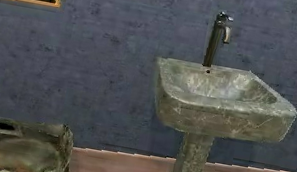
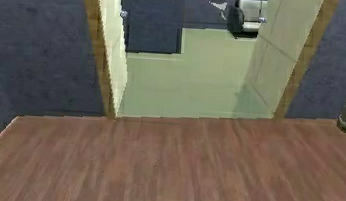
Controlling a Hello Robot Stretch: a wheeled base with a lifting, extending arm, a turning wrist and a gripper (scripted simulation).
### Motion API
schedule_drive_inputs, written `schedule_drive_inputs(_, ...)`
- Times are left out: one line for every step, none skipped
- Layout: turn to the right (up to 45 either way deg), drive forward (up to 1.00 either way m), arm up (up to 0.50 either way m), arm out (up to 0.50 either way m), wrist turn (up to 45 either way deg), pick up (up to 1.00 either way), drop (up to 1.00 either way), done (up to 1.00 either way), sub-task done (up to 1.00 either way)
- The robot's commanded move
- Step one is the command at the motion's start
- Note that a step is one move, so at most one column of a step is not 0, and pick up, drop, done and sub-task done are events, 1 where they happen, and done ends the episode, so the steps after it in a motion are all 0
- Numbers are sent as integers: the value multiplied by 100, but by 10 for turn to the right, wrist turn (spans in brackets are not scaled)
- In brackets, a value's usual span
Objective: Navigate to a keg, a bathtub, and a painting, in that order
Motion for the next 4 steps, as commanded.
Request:
schedule_drive_inputs(450,0,0,0,0,0,0,0,0)
schedule_drive_inputs(450,0,0,0,0,0,0,0,0)
schedule_drive_inputs(90,0,0,0,0,0,0,0,0)
schedule_drive_inputs(0,100,0,0,0,0,0,0,0)
